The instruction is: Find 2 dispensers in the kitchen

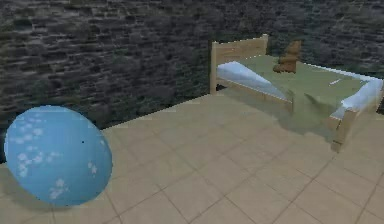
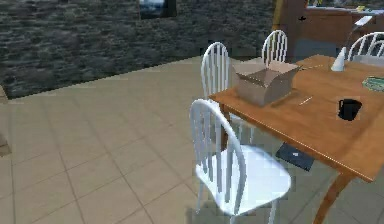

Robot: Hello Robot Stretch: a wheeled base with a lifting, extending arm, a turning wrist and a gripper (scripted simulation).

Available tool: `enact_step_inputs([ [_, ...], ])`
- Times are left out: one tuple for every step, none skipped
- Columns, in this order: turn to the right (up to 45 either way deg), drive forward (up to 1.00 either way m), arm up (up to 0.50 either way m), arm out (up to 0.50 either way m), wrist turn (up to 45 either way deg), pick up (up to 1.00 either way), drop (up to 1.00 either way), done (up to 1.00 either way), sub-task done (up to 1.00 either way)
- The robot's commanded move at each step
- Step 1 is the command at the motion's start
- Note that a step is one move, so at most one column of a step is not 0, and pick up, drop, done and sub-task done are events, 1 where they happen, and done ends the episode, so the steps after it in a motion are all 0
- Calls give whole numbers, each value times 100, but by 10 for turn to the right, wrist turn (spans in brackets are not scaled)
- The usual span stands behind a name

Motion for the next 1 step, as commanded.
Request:
enact_step_inputs([
  [450,0,0,0,0,0,0,0,0],
])
